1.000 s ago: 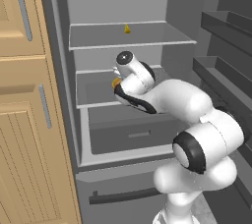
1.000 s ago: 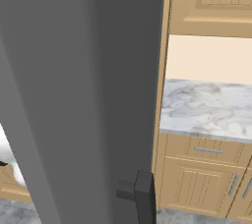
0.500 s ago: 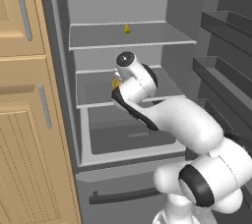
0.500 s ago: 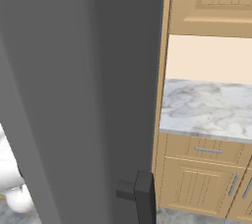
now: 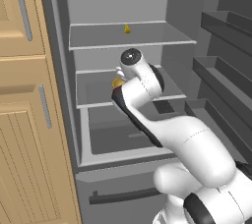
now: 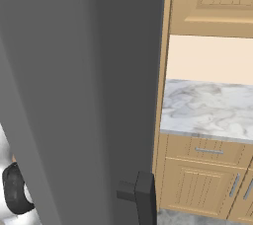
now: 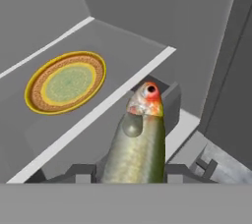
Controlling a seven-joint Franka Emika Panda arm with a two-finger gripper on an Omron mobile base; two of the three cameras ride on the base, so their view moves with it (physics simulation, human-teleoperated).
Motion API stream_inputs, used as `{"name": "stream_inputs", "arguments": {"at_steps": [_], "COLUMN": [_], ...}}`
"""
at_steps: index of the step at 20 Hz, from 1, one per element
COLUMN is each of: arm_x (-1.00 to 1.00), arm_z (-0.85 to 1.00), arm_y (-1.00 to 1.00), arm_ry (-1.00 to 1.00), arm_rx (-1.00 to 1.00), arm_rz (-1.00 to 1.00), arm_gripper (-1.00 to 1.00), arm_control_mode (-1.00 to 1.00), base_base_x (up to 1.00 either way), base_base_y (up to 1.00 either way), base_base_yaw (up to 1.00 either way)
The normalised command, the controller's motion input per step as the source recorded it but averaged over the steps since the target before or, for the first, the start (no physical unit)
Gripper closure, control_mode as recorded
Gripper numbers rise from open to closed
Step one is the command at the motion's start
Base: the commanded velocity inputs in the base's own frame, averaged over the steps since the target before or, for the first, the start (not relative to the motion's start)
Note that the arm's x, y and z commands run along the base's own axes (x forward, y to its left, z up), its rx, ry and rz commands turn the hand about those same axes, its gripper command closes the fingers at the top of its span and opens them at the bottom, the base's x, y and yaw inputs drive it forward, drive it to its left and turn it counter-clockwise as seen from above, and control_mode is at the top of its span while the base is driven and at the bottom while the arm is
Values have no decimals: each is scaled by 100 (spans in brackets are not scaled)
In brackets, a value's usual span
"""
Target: Transport the fish from the fridge to the microwave and turn on the microwave.
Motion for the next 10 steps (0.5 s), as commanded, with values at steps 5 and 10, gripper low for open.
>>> {"name": "stream_inputs", "arguments": {"at_steps": [5,10], "arm_x": [-46,-29], "arm_z": [9,0], "arm_y": [0,0], "arm_ry": [0,0], "arm_rx": [3,7], "arm_rz": [16,19], "arm_gripper": [100,100], "arm_control_mode": [-100,-100], "base_base_x": [0,0], "base_base_y": [0,0], "base_base_yaw": [0,0]}}
